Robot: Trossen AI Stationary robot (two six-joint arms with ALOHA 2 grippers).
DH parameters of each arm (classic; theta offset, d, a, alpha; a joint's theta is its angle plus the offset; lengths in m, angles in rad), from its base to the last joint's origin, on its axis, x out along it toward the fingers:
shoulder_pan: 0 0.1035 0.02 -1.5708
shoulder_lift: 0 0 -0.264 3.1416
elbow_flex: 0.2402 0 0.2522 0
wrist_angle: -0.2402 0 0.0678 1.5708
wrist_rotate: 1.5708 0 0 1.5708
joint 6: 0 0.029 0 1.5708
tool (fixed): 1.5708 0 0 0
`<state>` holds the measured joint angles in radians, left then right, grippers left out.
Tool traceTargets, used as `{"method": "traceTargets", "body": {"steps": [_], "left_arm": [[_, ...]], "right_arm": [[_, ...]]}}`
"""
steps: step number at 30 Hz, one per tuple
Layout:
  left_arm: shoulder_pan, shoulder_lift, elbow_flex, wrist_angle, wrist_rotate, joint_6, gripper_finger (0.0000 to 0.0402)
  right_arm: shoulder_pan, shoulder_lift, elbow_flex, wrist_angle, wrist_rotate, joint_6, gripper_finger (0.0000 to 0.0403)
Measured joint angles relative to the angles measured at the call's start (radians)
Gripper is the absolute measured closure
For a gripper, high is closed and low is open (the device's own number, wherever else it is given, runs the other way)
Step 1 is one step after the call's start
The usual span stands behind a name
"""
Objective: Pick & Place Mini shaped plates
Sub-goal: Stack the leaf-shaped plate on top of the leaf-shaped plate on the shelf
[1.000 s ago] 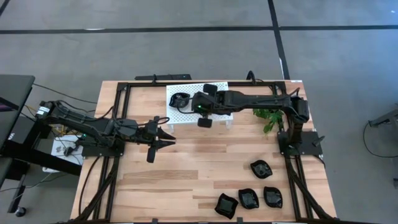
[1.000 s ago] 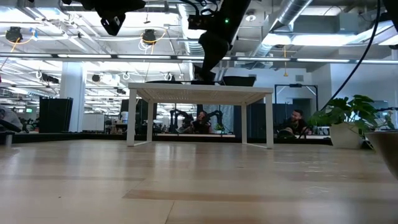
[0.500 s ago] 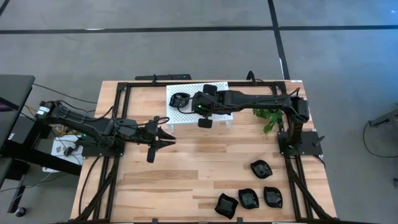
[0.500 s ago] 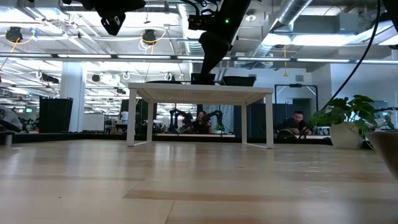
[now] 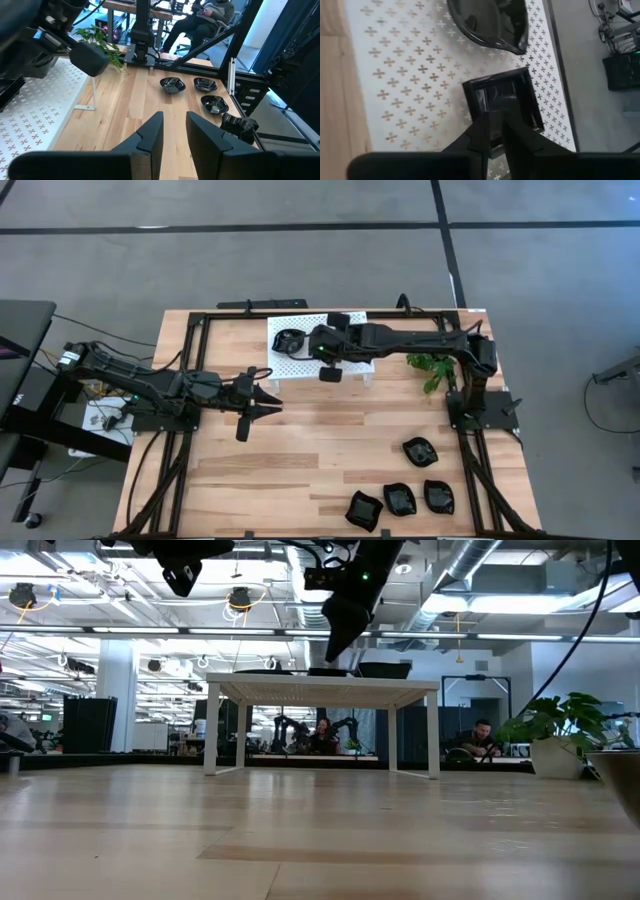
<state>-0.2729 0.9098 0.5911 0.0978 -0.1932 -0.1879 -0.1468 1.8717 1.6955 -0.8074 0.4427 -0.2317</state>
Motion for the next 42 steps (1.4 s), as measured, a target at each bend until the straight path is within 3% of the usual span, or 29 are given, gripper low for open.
{"method": "traceTargets", "body": {"steps": [5,11,17,21,26,32,35,39,42], "left_arm": [[0.000,0.000,0.000,0.000,0.000,0.000,0.0317],[0.000,0.000,0.000,-0.001,0.000,0.000,0.0317],[0.000,0.000,0.000,-0.003,0.000,0.000,0.0317],[0.000,0.000,0.000,-0.004,0.000,0.000,0.0317],[0.000,0.000,0.000,-0.004,0.000,0.000,0.0317],[0.000,0.000,0.000,-0.004,0.000,-0.003,0.0317],[-0.001,0.000,0.000,-0.003,0.000,-0.003,0.0317],[0.000,0.000,0.000,-0.002,0.000,-0.003,0.0317],[0.000,0.000,0.000,0.000,0.000,-0.003,0.0317]], "right_arm": [[0.004,0.000,0.000,0.000,0.000,0.004,0.0382],[0.085,0.000,0.046,-0.066,0.000,0.056,0.0371],[0.267,-0.001,0.271,-0.362,0.003,0.131,0.0353],[0.397,-0.003,0.403,-0.534,0.063,0.176,0.0346],[0.505,-0.002,0.440,-0.757,0.064,0.454,0.0329],[0.601,-0.043,0.240,-0.735,0.026,0.757,0.0303],[0.650,-0.074,0.072,-0.753,-0.017,0.931,0.0299],[0.707,-0.191,-0.171,-0.735,-0.057,1.118,0.0300],[0.748,-0.306,-0.369,-0.569,-0.087,1.266,0.0300]]}}
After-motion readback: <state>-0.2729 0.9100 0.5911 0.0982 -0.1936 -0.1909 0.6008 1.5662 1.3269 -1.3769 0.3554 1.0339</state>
